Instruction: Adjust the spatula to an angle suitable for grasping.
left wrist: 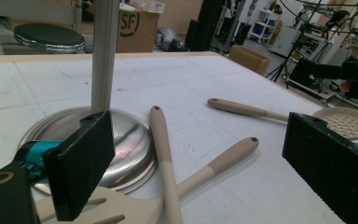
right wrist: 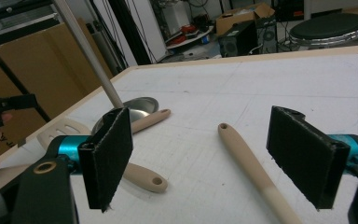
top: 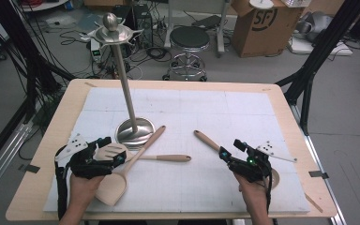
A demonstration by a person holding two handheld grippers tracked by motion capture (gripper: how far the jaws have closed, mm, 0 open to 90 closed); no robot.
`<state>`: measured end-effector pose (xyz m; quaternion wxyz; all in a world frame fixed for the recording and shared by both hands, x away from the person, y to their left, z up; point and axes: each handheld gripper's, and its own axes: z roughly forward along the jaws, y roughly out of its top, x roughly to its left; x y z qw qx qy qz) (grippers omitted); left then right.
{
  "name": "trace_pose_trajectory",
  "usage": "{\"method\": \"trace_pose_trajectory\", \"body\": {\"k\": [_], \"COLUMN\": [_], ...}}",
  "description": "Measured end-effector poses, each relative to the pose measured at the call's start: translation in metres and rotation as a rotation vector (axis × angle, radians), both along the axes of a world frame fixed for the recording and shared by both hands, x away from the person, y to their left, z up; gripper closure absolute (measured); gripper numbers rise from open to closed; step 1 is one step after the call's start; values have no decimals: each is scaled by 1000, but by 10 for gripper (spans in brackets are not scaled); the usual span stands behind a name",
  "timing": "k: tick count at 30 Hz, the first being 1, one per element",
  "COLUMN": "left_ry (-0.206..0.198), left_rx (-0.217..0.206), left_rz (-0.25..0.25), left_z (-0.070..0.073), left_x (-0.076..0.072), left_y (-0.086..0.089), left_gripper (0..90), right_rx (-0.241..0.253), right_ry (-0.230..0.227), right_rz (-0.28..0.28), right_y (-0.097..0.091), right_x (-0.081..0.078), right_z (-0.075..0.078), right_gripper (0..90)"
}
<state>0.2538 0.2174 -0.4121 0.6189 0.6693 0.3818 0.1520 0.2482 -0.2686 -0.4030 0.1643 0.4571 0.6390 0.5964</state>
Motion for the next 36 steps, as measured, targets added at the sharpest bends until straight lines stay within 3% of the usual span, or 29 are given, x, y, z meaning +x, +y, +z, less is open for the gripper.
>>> {"method": "trace_pose_trajectory", "body": {"k": [4, 11, 15, 18, 19, 24, 30, 31, 33, 36], "left_ry": [7, 40, 43, 62, 71, 148, 153, 159, 178, 193], "left_rx": [-5, -14, 9, 3, 10, 73, 108, 129, 164, 175], "left_rz": [-3, -41, -7, -17, -12, -27, -24, -14, -3, 0], "left_z": [0, 2, 4, 4, 5, 1, 1, 2, 4, 5], "left_x": [0, 2, 2, 5, 7, 17, 22, 24, 29, 34], "left_y": [2, 2, 0, 1, 1, -6, -14, -17, -23, -26], "left_gripper": [108, 221, 269, 323, 386, 500, 704, 747, 795, 849], "right_rx": [-2, -10, -7, -8, -4, -11, 6, 4, 4, 8], "right_ry": [2, -3, 5, 5, -1, 0, -4, -4, -4, -11], "right_rz": [3, -2, 0, -1, 3, 7, -1, -1, 2, 0], "right_y": [1, 2, 2, 3, 4, 5, 2, 2, 3, 2], "right_x": [0, 0, -1, -1, 0, 0, 0, 0, -1, -1], "right_z": [0, -1, 0, 0, 0, -1, 0, 0, 1, 2], "right_gripper": [219, 220, 220, 220, 219, 220, 220, 220, 220, 220]}}
